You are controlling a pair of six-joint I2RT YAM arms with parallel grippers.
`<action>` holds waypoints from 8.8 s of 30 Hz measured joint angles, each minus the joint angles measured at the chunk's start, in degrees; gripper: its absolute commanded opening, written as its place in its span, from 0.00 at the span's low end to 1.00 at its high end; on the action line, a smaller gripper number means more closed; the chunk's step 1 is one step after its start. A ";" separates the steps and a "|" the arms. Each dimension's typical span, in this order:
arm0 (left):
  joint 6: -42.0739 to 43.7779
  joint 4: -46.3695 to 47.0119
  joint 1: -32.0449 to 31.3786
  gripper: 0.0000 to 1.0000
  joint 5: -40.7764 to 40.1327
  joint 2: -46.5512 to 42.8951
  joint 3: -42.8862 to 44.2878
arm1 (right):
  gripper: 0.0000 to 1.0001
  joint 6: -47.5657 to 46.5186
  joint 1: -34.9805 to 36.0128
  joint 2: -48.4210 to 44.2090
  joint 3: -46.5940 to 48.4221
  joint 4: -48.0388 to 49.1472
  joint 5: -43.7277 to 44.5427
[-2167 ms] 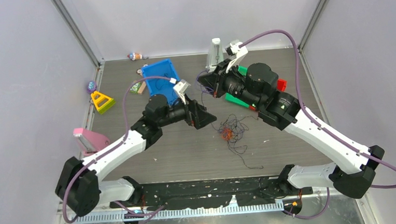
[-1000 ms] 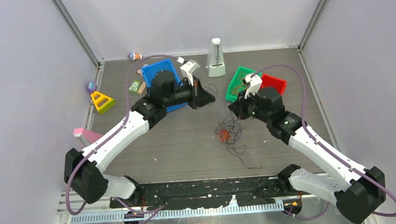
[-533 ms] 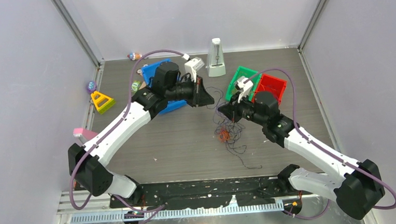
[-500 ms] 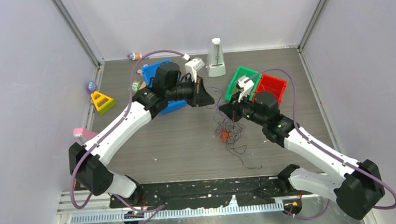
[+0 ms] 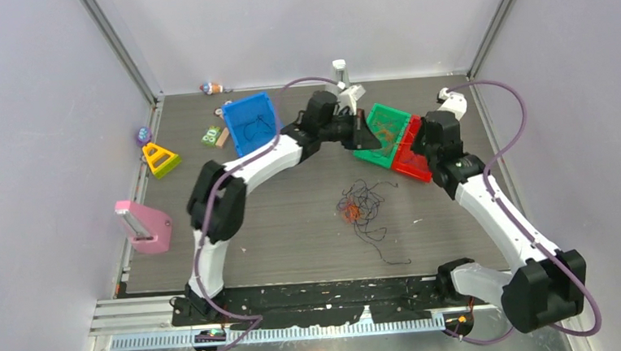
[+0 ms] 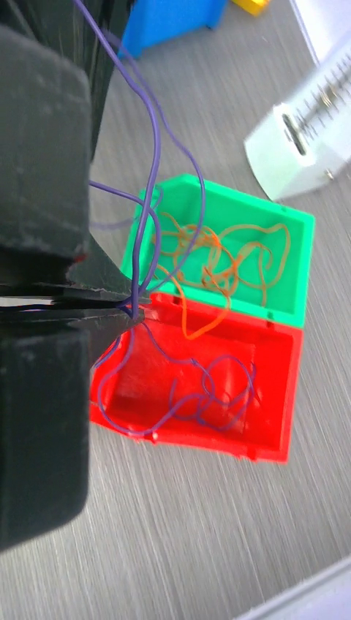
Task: Untangle the cables
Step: Place the cable in the bin, then untie the cable.
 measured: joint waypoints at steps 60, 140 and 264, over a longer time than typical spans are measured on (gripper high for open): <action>8.83 -7.06 -0.11 0.72 -17.18 -21.53 -22.36 | 0.05 2.23 -19.56 14.16 31.85 -16.11 2.16; 21.46 19.30 0.76 0.83 -33.09 -44.68 -59.17 | 0.68 2.29 -16.33 33.20 24.33 -15.13 -4.15; 23.08 -27.17 13.46 0.00 -45.51 -68.70 -8.68 | 0.75 10.40 10.86 6.27 -15.41 -0.28 -6.99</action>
